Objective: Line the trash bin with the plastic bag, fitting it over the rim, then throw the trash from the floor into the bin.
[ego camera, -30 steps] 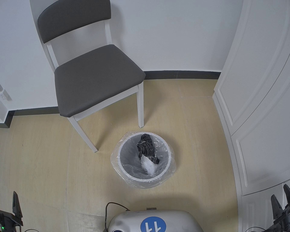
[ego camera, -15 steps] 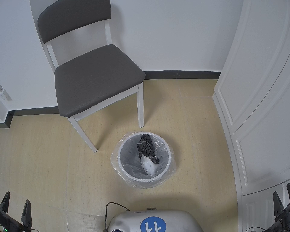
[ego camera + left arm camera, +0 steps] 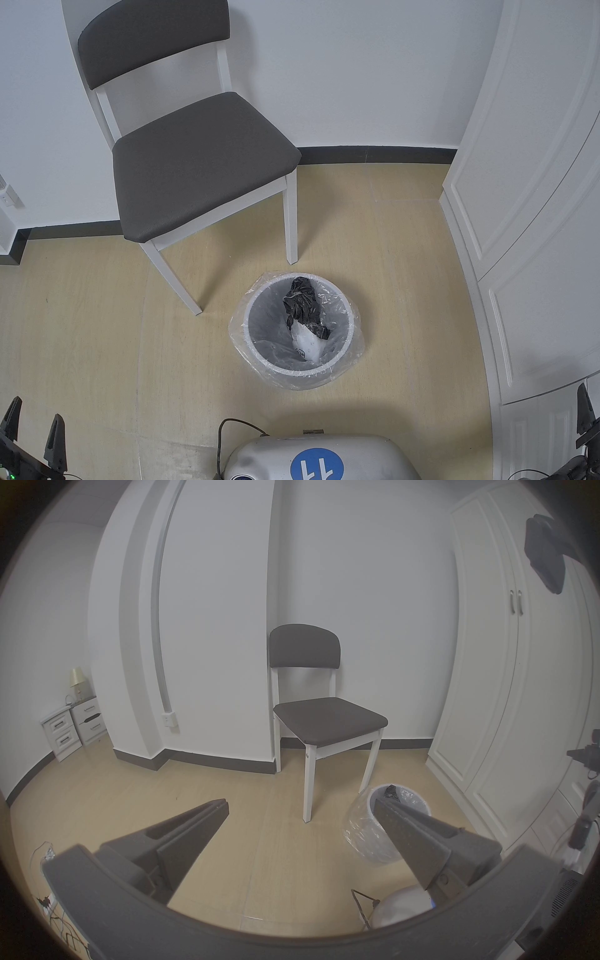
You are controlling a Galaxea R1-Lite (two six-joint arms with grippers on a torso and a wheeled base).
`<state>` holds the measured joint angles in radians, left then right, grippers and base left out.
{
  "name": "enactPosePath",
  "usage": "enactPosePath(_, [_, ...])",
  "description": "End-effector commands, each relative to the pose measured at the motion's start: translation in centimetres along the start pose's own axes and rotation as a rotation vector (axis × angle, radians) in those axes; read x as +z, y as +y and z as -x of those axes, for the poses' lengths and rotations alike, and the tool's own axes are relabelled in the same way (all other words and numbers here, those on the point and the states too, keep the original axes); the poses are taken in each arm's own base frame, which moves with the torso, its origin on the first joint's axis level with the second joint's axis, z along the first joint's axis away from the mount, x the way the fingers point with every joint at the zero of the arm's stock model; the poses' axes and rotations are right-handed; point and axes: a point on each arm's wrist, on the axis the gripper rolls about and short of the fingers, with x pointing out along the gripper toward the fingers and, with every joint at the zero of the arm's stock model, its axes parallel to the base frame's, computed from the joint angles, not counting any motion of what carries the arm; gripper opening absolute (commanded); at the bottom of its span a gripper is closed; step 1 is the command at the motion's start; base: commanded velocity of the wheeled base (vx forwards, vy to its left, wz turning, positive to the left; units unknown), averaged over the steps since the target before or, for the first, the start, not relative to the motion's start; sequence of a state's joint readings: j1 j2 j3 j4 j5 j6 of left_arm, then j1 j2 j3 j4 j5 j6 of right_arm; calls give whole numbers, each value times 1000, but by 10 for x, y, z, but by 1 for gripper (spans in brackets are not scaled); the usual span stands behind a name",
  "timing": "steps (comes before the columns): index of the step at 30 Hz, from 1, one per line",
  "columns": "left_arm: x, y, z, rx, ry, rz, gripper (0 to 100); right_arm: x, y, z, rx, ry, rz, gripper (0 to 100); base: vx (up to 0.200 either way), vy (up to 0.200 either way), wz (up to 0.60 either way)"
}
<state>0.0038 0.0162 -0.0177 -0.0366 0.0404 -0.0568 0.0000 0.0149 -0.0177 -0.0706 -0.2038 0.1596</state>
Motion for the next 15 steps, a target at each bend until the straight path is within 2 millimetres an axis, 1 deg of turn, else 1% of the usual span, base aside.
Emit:
enactPosePath(1, [-5, 0, 0, -3, 4, -5, 100, -6, 2, 0, 149, 27, 3, 100, 0, 0, 0])
enactPosePath(4, [-5, 0, 0, -3, 4, 6, 100, -6, 5, 1, 254, 40, 26, 100, 0, 0, 0])
enactPosePath(9, [-5, 0, 0, -1, 3, 8, 100, -6, 6, 1, 322, 46, 33, 100, 0, 0, 0])
enactPosePath(11, [-5, 0, 0, -1, 3, 6, 100, -6, 6, 1, 320, 48, 29, 100, 0, 0, 0])
enactPosePath(14, [-5, 0, 0, 0, 0, 2, 100, -7, 5, 1, 283, 44, 74, 100, 0, 0, 0])
enactPosePath(15, [-5, 0, 0, 0, 0, 3, 100, -8, 4, 1, 247, 42, 150, 100, 0, 0, 0])
